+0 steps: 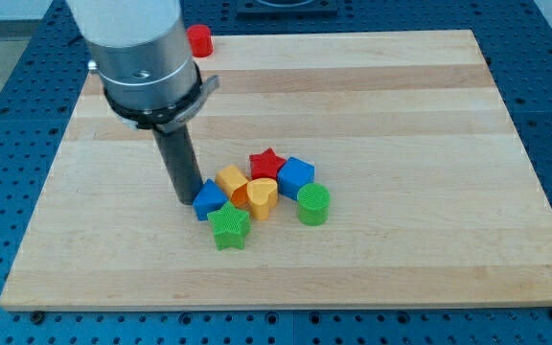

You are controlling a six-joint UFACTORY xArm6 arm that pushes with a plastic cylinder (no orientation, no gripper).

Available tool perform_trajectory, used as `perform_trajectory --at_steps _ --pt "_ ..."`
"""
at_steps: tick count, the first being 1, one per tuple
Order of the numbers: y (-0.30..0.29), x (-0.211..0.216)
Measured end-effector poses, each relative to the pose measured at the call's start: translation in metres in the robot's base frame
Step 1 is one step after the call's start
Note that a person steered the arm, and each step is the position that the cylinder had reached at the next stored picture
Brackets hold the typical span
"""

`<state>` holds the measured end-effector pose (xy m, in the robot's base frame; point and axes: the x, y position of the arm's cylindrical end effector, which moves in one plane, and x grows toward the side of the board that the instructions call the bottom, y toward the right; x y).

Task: Push the green star below the yellow heart

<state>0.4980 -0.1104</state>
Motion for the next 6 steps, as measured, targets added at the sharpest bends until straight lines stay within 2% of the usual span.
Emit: perform_trajectory --at_steps 1,3,5,6 --pt "0.006 0.005" --pt "-0.017 0.058" --pt "0.039 0.053" --pt "0.048 0.049"
